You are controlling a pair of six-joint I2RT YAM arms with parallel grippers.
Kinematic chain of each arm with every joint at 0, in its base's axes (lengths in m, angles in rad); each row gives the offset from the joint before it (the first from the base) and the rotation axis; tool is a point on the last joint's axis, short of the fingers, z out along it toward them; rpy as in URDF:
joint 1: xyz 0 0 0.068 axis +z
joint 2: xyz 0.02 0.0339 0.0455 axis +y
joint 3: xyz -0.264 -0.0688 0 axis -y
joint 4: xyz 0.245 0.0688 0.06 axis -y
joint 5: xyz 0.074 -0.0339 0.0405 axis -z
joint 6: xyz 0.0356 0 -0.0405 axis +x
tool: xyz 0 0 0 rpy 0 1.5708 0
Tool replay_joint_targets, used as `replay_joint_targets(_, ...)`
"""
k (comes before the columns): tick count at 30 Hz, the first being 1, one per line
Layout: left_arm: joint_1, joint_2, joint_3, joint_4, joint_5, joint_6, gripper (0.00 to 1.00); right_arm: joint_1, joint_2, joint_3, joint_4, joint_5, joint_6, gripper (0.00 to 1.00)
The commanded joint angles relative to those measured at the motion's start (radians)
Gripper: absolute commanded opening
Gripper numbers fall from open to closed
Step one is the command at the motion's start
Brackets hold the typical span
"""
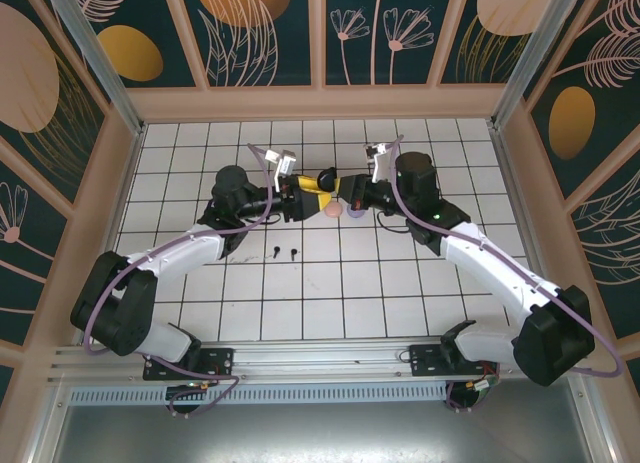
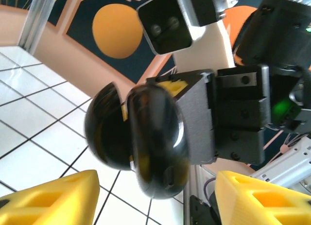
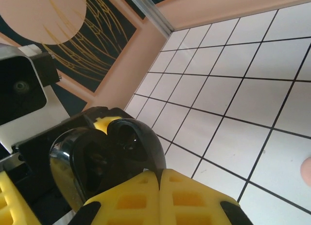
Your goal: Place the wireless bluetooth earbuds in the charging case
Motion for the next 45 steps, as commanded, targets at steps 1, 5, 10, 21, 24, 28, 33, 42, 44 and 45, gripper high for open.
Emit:
replay_joint_targets(1,0.003,-0.041,0.065,-0.174,-0.044,0.143,0.67,-0.009,0.005,0.057,-0.078,0.065,-0.085,0.00)
replay_joint_targets(5,0.018,-0.061,0.169,-0.448,-0.069,0.338,0.71,-0.009,0.006,0.110,-0.216,0.161,-0.211,0.00)
replay_joint_targets(10,0.032,-0.017,0.340,-0.804,-0.046,0.564,0.74,-0.009,0.009,0.151,-0.329,0.244,-0.348,0.00)
replay_joint_targets(21,0.033,0.127,0.607,-1.288,0.067,0.859,0.71,0.009,-0.043,0.116,-0.411,0.251,-0.481,0.00)
replay_joint_targets(24,0.033,0.146,0.631,-1.331,0.082,0.879,0.70,0.027,-0.043,0.103,-0.412,0.247,-0.485,0.00)
replay_joint_targets(28,0.033,0.157,0.638,-1.357,0.108,0.894,0.69,0.057,-0.028,0.101,-0.410,0.258,-0.487,0.00)
replay_joint_targets(33,0.033,0.170,0.633,-1.371,0.126,0.903,0.68,0.097,0.008,0.129,-0.408,0.270,-0.494,0.00)
replay_joint_targets(42,0.033,0.191,0.634,-1.389,0.139,0.926,0.65,0.149,0.071,0.188,-0.428,0.293,-0.511,0.00)
replay_joint_targets(44,0.033,0.192,0.633,-1.394,0.139,0.934,0.64,0.152,0.075,0.193,-0.428,0.295,-0.512,0.00)
replay_joint_targets(45,0.033,0.194,0.633,-1.399,0.140,0.939,0.64,0.152,0.077,0.195,-0.428,0.295,-0.512,0.00)
